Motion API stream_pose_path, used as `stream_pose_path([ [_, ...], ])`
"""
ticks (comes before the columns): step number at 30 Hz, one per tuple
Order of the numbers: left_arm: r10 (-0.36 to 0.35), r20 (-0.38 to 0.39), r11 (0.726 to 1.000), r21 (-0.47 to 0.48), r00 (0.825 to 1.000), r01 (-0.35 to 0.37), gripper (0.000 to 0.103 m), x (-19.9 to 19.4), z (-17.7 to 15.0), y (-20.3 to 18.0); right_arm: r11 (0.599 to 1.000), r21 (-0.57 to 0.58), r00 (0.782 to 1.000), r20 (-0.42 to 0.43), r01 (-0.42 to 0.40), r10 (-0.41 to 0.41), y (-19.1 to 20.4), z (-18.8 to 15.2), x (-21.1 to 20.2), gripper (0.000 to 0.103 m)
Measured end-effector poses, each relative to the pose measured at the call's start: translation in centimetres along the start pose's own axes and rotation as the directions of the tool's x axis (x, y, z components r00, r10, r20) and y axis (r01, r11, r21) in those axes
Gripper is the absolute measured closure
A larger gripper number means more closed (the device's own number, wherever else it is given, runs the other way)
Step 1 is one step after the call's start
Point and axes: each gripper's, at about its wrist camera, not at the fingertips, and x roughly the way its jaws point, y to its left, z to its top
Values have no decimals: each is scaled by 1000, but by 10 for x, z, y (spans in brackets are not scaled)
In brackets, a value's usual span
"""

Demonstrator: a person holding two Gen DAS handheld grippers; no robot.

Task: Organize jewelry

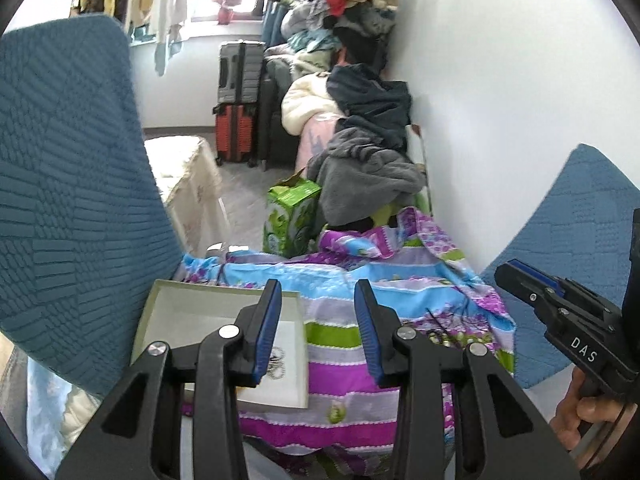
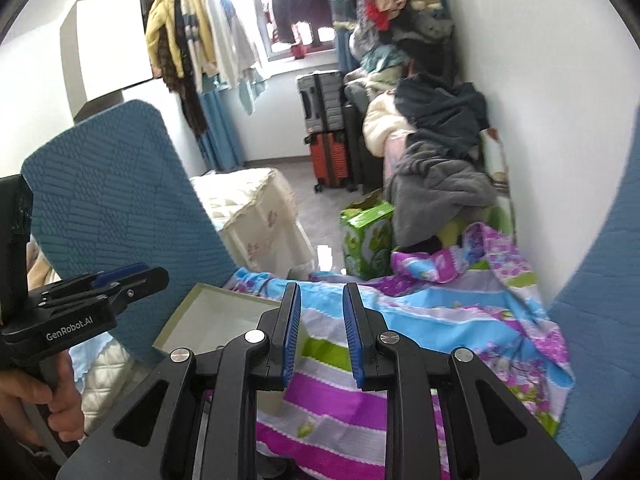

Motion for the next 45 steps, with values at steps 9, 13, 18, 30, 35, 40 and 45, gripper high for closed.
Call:
stream_pose_path([
  [9, -61, -10, 998, 31, 998, 62, 65, 1, -21, -46, 995, 55, 995, 40, 86, -88, -47, -20, -43, 83],
  [13, -104, -20, 994, 30, 994, 105, 65, 4, -35, -58, 990, 75, 991, 49, 122, -126, -63, -35, -56, 83],
  [18, -132, -37, 990, 41, 991, 134, 65, 10, -52, -72, 980, 112, 984, 47, 164, -170, -83, -57, -65, 82],
  [30, -183, -138, 978, 72, 973, 195, 65, 48, -102, -104, 952, 193, 971, -32, 238, -236, -125, -128, -55, 62],
  [35, -205, -188, 970, 94, 960, 226, 59, 66, -122, -120, 945, 210, 968, -62, 249, -242, -140, -149, -46, 62],
  [40, -232, -251, 959, 100, 940, 264, 58, 89, -145, -131, 940, 217, 963, -112, 264, -245, -156, -172, -27, 62],
  [45, -253, -314, 954, 78, 915, 290, 58, 112, -167, -139, 941, 218, 960, -171, 257, -223, -170, -190, -4, 71],
])
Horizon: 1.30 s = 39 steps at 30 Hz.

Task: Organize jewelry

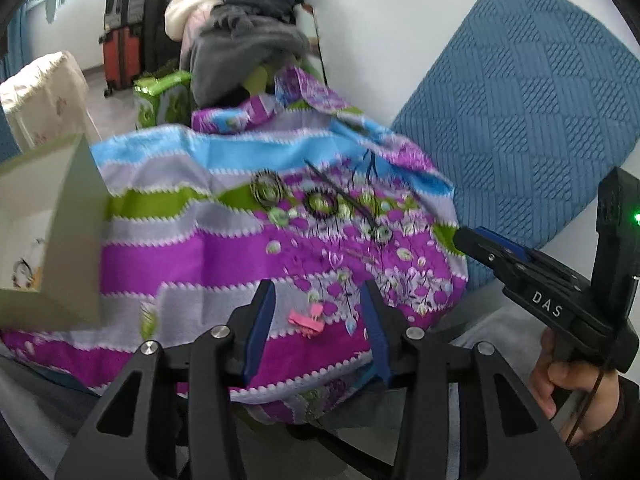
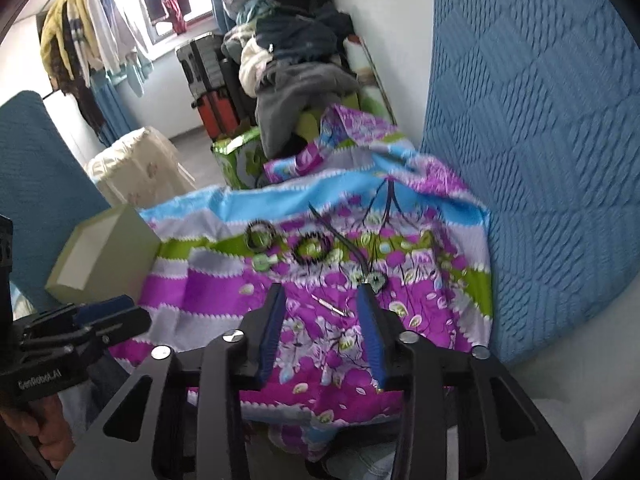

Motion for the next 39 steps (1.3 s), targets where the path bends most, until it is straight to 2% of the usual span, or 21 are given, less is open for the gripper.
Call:
stream_pose_path([
  [6, -4, -60, 998, -66, 998, 0, 58, 33, -7, 9, 1000, 14, 998, -55, -28, 29, -12, -9, 31, 73],
  [12, 36, -86, 997, -68, 996, -42, 58, 60, -13, 12, 999, 14, 994, -102, -46, 47, -17, -11, 60, 75],
  [18, 42, -123, 995, -89, 992, -53, 58, 81, -19, 20, 998, 27, 987, -152, -56, 60, -26, -12, 90, 77],
  [23, 61, -134, 996, -52, 989, -68, 58, 92, -24, 16, 998, 13, 979, -193, -58, 59, -27, -11, 111, 78],
  [30, 42, -153, 998, -35, 987, -48, 59, 101, -29, 17, 997, -38, 969, -243, -66, 54, -22, -15, 136, 78],
  [36, 44, -170, 999, -4, 984, -46, 66, 108, -32, 11, 994, -95, 967, -253, -50, 24, -16, -19, 145, 78],
  [39, 69, -171, 997, 34, 983, -64, 70, 110, -34, 6, 991, -131, 969, -248, -40, 6, -11, -20, 146, 78],
])
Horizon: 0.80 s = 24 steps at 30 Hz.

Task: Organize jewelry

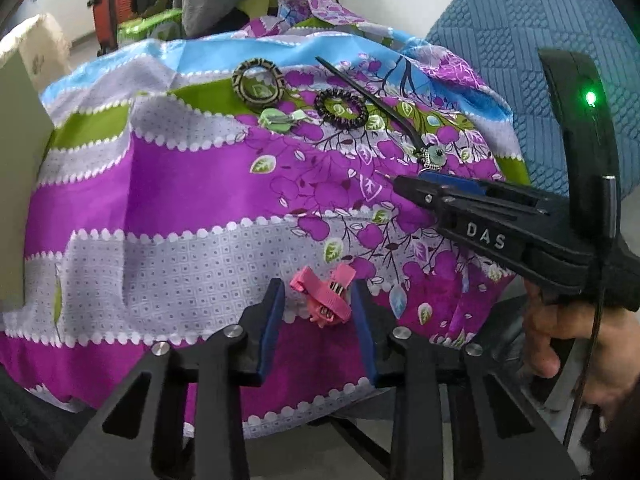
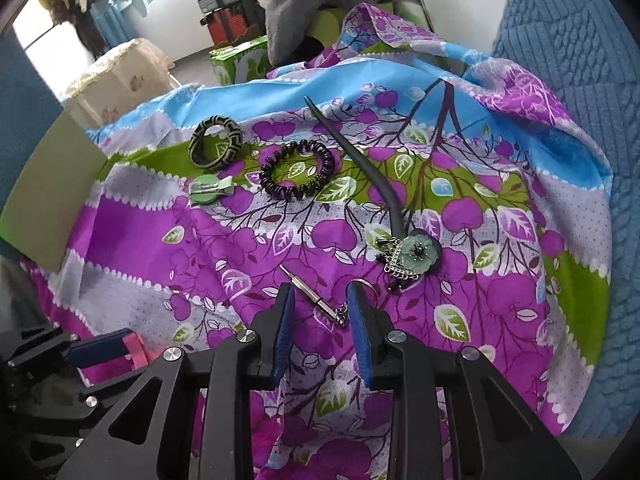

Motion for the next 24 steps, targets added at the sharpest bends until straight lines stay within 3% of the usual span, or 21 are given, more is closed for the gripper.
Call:
stream_pose_path([
  [3, 0, 3, 1000, 5, 1000, 0, 83, 2, -2, -1, 999, -44, 999, -4, 32, -32, 7, 0, 1, 80],
  [9, -15, -1, 1000, -7, 1000, 15, 85, 1, -1, 0, 995, -75, 998, -10, 61, -62, 9, 0, 2, 98],
  [17, -42, 19, 998, -50, 999, 43, 86, -13, 5, 7, 1000, 11, 1000, -2, 5, -5, 3, -1, -9, 100],
  [24, -42, 47, 996, -82, 998, 46, 86, -27, 13, 16, 999, 53, 999, 37, 4, -6, 7, 0, -29, 100],
])
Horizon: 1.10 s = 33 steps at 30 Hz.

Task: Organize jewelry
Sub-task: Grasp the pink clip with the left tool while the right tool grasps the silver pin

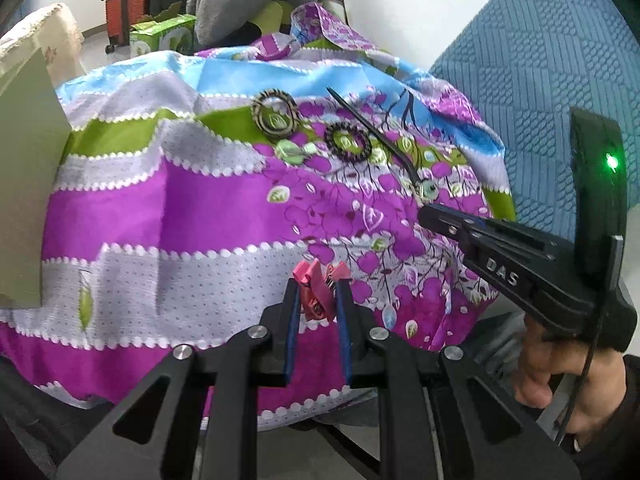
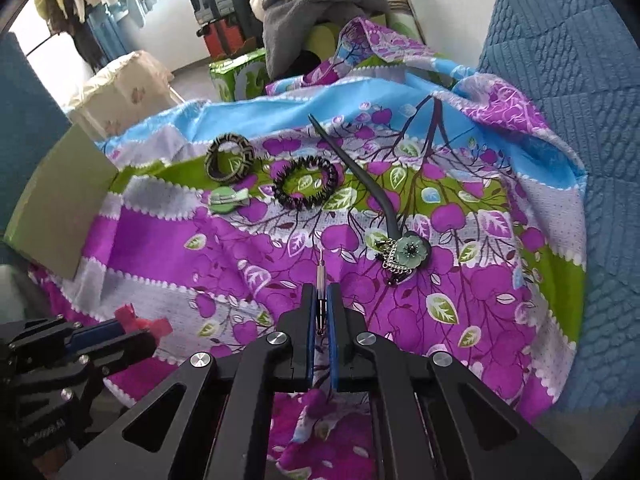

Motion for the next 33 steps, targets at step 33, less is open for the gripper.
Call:
stream_pose_path([
  [33, 94, 377, 995, 1, 922, -102, 86, -222, 104, 42, 997, 6, 933, 354, -72, 65, 100, 107, -183, 100],
])
